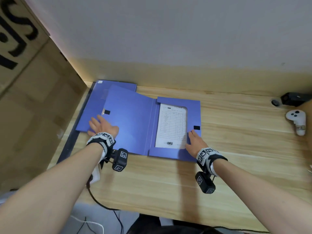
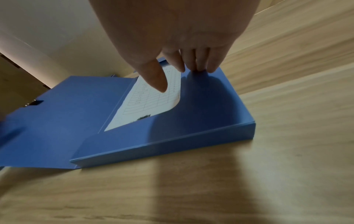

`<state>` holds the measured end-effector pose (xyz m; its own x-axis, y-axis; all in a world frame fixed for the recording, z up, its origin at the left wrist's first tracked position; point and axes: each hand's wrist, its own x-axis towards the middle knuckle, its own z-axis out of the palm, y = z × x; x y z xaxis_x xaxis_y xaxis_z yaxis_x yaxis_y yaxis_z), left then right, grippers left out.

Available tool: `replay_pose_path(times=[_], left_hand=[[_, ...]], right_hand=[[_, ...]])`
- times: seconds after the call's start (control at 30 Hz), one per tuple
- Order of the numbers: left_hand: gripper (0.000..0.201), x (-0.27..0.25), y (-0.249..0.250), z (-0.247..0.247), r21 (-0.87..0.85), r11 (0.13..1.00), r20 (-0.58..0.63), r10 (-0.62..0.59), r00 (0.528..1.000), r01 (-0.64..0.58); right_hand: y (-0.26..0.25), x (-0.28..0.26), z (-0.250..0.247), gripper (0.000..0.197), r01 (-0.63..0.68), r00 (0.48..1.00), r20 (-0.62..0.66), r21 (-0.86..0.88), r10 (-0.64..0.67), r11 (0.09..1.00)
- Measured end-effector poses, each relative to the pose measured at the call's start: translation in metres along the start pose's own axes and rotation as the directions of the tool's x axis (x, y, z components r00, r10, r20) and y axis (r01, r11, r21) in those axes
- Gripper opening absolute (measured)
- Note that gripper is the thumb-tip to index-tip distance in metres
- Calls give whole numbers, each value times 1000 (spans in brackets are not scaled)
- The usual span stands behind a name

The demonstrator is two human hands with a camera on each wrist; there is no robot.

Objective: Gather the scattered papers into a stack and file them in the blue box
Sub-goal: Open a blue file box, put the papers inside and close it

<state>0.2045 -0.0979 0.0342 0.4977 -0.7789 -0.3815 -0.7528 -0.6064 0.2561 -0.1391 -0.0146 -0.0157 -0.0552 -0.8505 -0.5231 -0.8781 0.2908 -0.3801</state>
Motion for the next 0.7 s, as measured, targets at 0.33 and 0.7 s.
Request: replay_pose_path(times=[0.33,0.7], left_hand=[[58,-17,13,-50,-275,958,139,119,983,-77],[74,-116,125,-34,-284,855,524,518,677,-434]], right_hand=[[3,6,3,47,-17,999,48,10,16,1000],[12,7,-46,51,-68,995,89,194,51,979]])
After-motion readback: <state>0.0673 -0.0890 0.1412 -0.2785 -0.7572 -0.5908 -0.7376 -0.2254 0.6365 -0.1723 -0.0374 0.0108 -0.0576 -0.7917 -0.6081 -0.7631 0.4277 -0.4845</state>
